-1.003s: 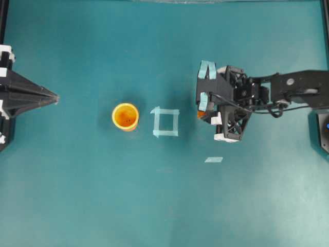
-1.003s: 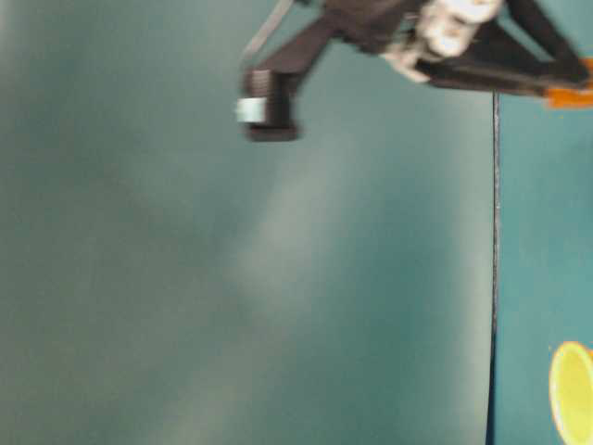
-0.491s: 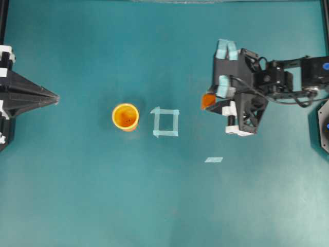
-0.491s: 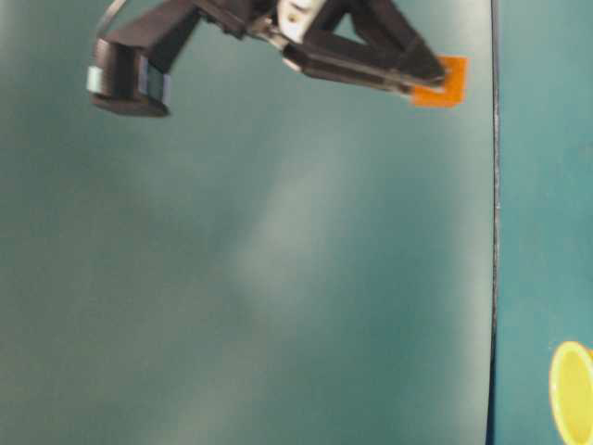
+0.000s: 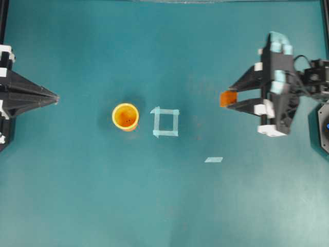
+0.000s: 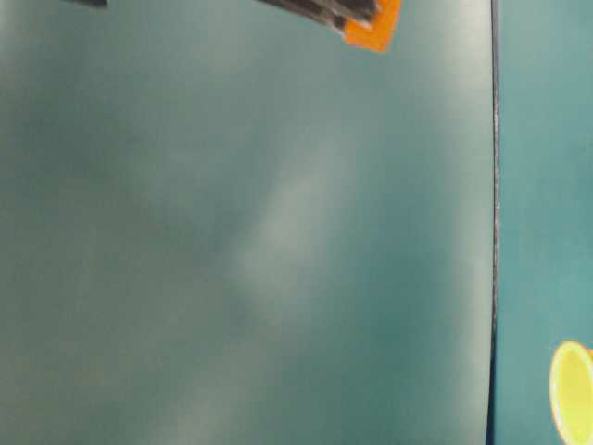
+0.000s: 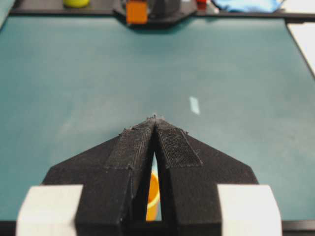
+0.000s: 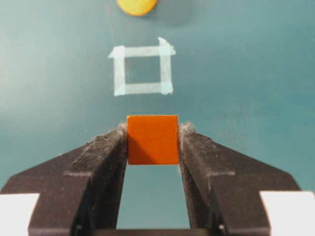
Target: Move the block to the right with right arm.
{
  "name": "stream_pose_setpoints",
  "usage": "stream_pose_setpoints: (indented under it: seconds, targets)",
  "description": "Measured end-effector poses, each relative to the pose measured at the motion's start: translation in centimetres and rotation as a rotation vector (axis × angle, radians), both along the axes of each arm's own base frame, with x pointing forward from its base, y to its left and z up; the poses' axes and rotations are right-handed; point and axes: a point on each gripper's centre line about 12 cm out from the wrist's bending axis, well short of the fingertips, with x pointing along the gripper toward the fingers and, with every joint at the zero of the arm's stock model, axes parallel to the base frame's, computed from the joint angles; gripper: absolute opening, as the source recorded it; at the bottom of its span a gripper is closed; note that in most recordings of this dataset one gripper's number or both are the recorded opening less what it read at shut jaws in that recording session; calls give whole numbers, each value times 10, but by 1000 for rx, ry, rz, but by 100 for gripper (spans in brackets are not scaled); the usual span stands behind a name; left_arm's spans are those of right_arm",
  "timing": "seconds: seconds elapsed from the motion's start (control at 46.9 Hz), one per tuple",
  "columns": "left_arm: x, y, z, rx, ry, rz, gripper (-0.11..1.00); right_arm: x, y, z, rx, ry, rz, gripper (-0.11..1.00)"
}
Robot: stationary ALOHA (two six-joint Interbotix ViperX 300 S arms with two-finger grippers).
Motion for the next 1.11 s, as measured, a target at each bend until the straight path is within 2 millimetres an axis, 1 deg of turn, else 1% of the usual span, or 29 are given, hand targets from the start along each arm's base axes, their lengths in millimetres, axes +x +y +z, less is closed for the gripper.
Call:
stream_pose_setpoints:
  seconds: [0.256,0.363,0.555,0.662,0.875,1.11]
  targets:
    - [0,0,0,0,2,0,0,-38,5,7,22,14,-1,40]
    - [0,0,-1,0,5,0,0,-55,6,5,36,20,-4,40]
    - [1,0,0,0,3,0,0,-79,9,3,104,-21,-48,40]
    - [0,0,0,-2,2,0,0,-93,10,-3,153,-31,-81,40]
    - [0,0,0,-2,0,0,0,-113,12,-7,176,-35,-94,40]
    - [0,0,1,0,-3,0,0,-125,13,-6,160,-27,-89,40]
